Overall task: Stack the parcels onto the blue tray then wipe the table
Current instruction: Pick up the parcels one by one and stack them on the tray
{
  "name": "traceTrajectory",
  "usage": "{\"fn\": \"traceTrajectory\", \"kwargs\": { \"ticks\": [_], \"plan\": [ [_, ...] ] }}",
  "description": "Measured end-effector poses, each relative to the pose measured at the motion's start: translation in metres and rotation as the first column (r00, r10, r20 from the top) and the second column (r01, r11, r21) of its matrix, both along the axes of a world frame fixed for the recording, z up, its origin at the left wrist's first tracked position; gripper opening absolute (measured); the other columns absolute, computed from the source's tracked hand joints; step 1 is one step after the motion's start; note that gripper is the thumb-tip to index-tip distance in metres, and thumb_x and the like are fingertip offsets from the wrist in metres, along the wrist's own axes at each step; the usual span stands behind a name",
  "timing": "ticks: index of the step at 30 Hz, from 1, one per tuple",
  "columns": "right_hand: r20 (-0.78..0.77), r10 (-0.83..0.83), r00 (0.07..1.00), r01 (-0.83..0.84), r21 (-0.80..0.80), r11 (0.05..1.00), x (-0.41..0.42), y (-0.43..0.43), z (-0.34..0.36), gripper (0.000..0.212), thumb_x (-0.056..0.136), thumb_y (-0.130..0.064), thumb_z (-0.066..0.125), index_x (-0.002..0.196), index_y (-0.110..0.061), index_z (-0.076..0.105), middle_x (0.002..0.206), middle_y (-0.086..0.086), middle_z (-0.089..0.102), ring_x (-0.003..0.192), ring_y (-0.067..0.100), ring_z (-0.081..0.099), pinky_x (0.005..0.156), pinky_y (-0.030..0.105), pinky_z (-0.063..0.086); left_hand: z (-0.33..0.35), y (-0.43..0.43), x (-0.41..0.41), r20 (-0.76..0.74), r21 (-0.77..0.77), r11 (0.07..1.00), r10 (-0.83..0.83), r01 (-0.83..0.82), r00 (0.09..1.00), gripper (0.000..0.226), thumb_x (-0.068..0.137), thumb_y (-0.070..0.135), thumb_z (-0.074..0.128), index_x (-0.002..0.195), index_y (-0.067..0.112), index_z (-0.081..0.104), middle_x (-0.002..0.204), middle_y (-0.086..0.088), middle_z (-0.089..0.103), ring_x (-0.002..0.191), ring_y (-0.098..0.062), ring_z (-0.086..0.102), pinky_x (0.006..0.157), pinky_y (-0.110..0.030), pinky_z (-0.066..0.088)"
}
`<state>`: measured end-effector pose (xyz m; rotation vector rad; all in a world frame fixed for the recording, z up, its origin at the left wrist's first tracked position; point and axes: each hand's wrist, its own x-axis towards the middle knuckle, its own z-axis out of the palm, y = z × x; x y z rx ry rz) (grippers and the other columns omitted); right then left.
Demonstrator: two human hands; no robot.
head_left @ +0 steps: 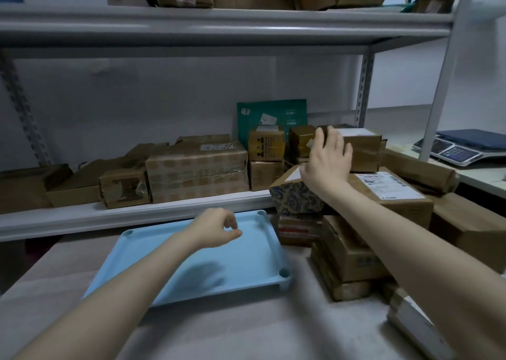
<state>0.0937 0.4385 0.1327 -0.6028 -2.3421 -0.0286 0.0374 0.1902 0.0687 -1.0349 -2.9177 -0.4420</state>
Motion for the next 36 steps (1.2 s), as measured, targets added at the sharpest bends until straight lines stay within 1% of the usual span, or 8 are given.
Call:
{"fn": "traceTrajectory", "kwargs": {
  "ticks": [6,15,22,27,29,31,33,36],
  "plan": [
    [0.023,-0.224,0.974,0.224,-0.194,0.955,0.004,0.052,0.039,0.114,0.078,-0.074,0.054,0.153,-0.009,-0.002,0.160,0.021,-0.004,0.148,0.037,-0.004,0.115,0.059,0.010,0.035,0.047,0.011,0.046,0.273,0.961,0.025,-0.036,0.999,0.015,0.087,0.029,0.065,0.094,0.017,0.070,0.095,-0.001,0.070,0.087,-0.016,0.064,0.069,-0.026,0.048],
    [0.050,-0.283,0.958,0.282,-0.355,0.891,-0.001,0.070,0.043,0.115,0.062,-0.083,0.061,0.141,-0.005,0.030,0.141,0.024,0.037,0.125,0.040,0.044,0.095,0.045,0.044,0.053,0.070,0.021,0.062,0.412,0.910,0.014,-0.039,0.998,0.012,0.089,0.026,0.064,0.094,0.018,0.071,0.096,0.000,0.069,0.089,-0.011,0.061,0.065,-0.020,0.044],
    [-0.150,-0.157,0.976,0.119,-0.235,0.965,0.007,0.045,0.051,0.094,0.067,-0.073,0.065,0.130,-0.007,0.039,0.130,0.020,0.047,0.119,0.037,0.047,0.096,0.043,0.042,0.054,0.064,0.029,0.156,0.485,0.872,-0.004,-0.073,0.988,0.012,0.089,0.025,0.065,0.096,0.017,0.070,0.091,0.003,0.065,0.087,-0.010,0.059,0.064,-0.021,0.045],
    [-0.306,0.089,0.948,-0.176,-0.268,0.947,0.013,-0.002,0.057,0.082,0.071,-0.067,0.061,0.130,-0.014,0.040,0.128,0.013,0.045,0.118,0.032,0.047,0.097,0.041,0.040,0.057,0.045,0.029,0.336,0.594,0.781,-0.026,-0.190,0.941,0.019,0.090,0.020,0.064,0.109,0.017,0.062,0.112,-0.004,0.066,0.094,-0.016,0.065,0.069,-0.024,0.051],
    [-0.375,0.214,0.902,-0.378,-0.448,0.810,0.012,-0.024,0.054,0.074,0.074,-0.065,0.059,0.128,-0.017,0.043,0.126,0.008,0.046,0.113,0.027,0.048,0.091,0.039,0.044,0.058,0.033,0.028,0.428,0.624,0.732,-0.026,-0.274,0.904,0.034,0.091,0.021,0.064,0.123,0.015,0.054,0.118,-0.002,0.063,0.094,-0.015,0.067,0.081,-0.033,0.053],
    [-0.464,0.298,0.834,-0.551,-0.673,0.493,0.010,-0.047,0.050,0.065,0.080,-0.062,0.057,0.123,-0.015,0.049,0.118,0.007,0.052,0.107,0.024,0.052,0.080,0.036,0.048,0.056,0.016,0.024,0.519,0.665,0.644,-0.033,-0.379,0.854,0.057,0.090,0.022,0.065,0.139,0.013,0.038,0.122,-0.002,0.060,0.101,-0.018,0.066,0.092,-0.039,0.051],
    [-0.480,0.321,0.816,-0.537,-0.836,0.114,0.009,-0.066,0.043,0.060,0.083,-0.059,0.054,0.122,-0.013,0.052,0.112,0.008,0.058,0.104,0.025,0.055,0.082,0.037,0.049,0.055,-0.002,0.019,0.571,0.697,0.553,-0.045,-0.456,0.820,0.076,0.087,0.024,0.069,0.147,0.011,0.023,0.125,-0.004,0.057,0.108,-0.021,0.063,0.095,-0.041,0.048],
    [-0.441,0.367,0.819,-0.378,-0.896,-0.233,0.005,-0.087,0.026,0.063,0.078,-0.066,0.053,0.121,-0.021,0.053,0.114,0.009,0.061,0.105,0.025,0.056,0.087,0.038,0.049,0.052,-0.029,0.013,0.568,0.725,0.500,-0.047,-0.473,0.822,0.092,0.077,0.035,0.078,0.146,0.013,0.022,0.134,-0.003,0.051,0.121,-0.022,0.053,0.103,-0.045,0.040]
  ]
}}
